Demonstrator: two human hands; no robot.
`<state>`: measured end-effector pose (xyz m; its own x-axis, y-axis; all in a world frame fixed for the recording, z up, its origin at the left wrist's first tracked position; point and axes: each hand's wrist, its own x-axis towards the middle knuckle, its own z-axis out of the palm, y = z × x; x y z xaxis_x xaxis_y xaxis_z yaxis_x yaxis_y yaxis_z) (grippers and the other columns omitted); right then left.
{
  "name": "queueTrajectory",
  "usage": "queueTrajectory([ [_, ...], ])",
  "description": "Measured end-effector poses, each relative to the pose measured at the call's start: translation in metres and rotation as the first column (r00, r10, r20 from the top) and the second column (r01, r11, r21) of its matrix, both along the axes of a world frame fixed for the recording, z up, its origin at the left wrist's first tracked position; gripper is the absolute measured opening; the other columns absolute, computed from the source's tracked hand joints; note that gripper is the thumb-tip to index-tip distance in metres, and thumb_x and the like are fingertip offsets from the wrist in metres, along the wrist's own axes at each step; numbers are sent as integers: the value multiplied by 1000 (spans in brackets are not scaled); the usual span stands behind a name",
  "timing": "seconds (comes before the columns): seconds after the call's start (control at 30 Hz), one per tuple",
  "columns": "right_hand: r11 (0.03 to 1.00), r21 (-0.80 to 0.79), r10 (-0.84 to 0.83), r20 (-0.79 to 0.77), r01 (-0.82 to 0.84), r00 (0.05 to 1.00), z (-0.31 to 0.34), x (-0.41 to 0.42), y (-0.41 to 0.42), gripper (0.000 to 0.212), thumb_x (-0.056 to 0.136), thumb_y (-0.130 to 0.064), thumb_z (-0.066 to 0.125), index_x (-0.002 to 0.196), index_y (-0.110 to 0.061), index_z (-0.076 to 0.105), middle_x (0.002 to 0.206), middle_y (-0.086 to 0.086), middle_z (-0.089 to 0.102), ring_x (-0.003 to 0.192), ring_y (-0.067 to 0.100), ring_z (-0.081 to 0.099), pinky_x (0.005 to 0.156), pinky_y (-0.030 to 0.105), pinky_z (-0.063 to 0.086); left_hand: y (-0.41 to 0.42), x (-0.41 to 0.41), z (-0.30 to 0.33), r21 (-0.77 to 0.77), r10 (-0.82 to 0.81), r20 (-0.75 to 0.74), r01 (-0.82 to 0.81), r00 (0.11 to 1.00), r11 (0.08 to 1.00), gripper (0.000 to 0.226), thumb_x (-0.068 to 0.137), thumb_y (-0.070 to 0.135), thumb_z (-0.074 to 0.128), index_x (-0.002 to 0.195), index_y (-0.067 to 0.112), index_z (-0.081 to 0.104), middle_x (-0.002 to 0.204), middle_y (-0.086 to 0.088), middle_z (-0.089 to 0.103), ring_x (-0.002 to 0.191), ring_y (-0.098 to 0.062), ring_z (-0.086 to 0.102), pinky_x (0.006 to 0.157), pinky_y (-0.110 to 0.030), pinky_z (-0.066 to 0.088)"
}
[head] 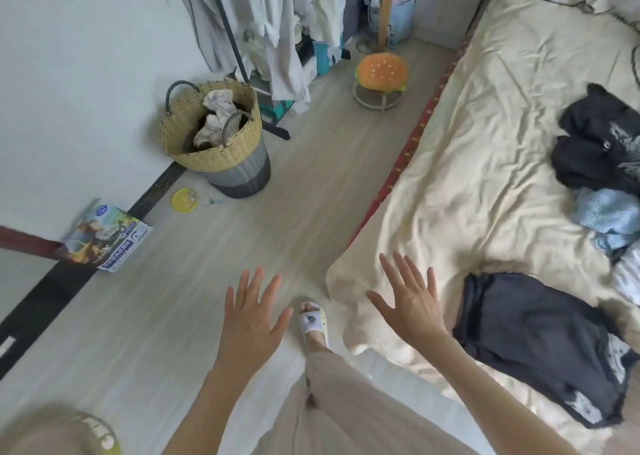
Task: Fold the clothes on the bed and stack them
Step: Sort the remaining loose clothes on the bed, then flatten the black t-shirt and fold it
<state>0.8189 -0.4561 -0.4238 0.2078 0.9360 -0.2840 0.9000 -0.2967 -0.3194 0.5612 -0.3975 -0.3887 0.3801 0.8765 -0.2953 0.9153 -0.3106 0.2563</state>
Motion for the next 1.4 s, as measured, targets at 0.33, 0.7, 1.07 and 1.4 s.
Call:
queueTrajectory([
  [0.33,986,43,-162,14,162,987,31,9,197,70,94,-59,36,152,-31,8,160,0,8,147,18,1,117,47,-4,243,6,17,51,-28,76,24,997,998,59,95,44,46,148,23,31,158,-8,17,147,-26,3,117,-46,3],
  [0.7,881,30,-473,35,472,880,26,58,345,73,91,-65,28,152,-33,3,160,-4,3,147,15,-2,115,43,-12,463,104,-1,-8,-394,83,396,915,918,60,96,46,42,149,24,25,159,-6,11,147,-27,0,117,-44,5],
  [1.07,508,76,-861,6,858,509,46,125,426,67,95,-55,37,152,-28,14,159,0,14,147,18,7,118,46,-5,623,299,16,0,-797,67,799,600,601,62,97,45,40,151,24,19,160,-6,9,147,-25,-1,117,-43,9],
  [1.4,229,-14,-973,2,973,229,-2,278,418,69,94,-56,39,152,-27,15,158,2,17,147,21,11,117,46,1,638,504,-32,-118,-925,55,922,377,369,61,97,44,40,151,24,18,160,-6,2,147,-23,-5,118,-40,4],
])
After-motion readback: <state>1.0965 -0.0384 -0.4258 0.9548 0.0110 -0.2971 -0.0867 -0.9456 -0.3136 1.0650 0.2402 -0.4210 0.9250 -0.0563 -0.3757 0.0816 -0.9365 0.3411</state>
